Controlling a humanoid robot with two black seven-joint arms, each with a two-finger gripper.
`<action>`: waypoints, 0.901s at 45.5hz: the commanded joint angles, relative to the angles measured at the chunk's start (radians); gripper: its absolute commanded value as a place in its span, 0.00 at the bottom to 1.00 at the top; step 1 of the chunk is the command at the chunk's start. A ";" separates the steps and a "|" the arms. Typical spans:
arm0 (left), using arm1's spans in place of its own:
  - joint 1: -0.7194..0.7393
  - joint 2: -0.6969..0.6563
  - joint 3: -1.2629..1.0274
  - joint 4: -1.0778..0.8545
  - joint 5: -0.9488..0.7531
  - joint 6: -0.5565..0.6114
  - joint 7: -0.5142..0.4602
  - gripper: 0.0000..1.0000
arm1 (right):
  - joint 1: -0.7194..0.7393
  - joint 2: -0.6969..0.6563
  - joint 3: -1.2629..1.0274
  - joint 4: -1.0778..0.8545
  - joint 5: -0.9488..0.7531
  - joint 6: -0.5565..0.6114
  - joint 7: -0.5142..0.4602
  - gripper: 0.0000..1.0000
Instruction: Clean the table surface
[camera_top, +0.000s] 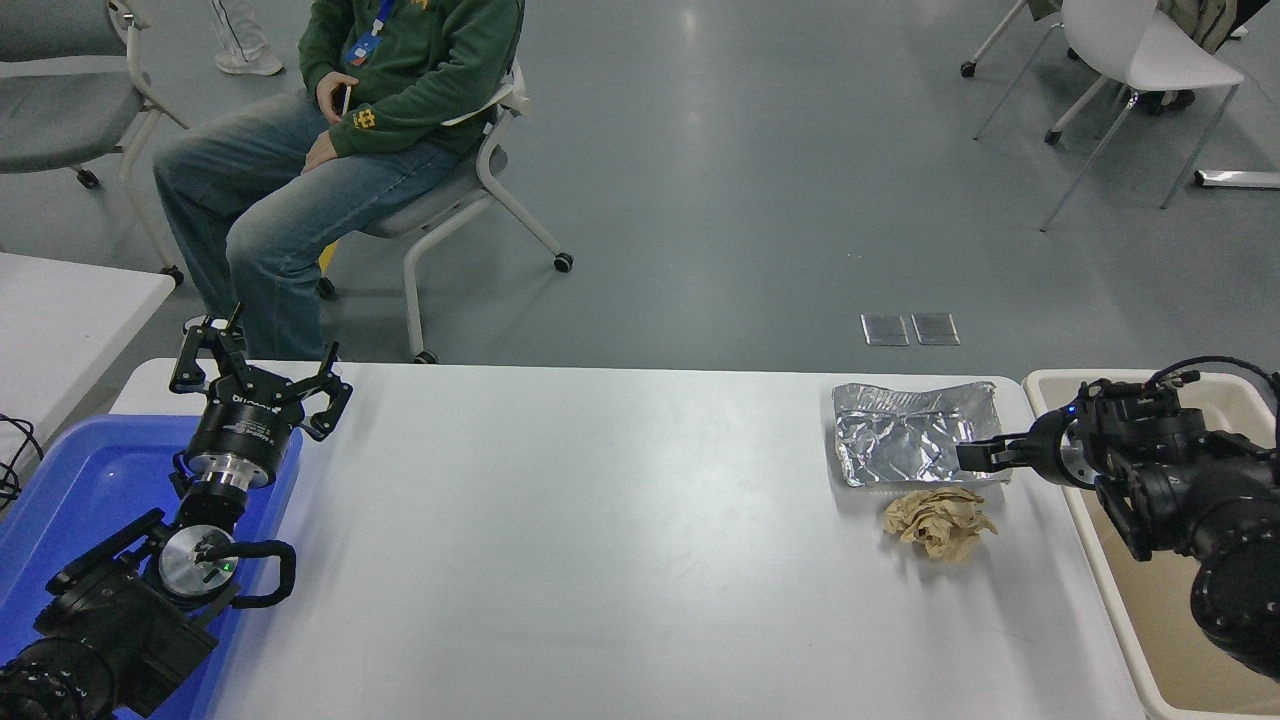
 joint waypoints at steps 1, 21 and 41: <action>0.000 0.000 0.000 0.000 -0.001 0.000 0.000 1.00 | -0.005 0.006 0.004 -0.001 0.025 0.019 -0.011 0.92; 0.000 0.000 0.000 0.000 -0.001 0.000 0.000 1.00 | -0.002 0.022 0.000 0.000 0.025 0.047 -0.011 0.78; 0.000 0.000 0.000 0.000 -0.001 0.000 0.000 1.00 | -0.005 0.032 -0.011 0.000 0.021 0.077 -0.011 0.41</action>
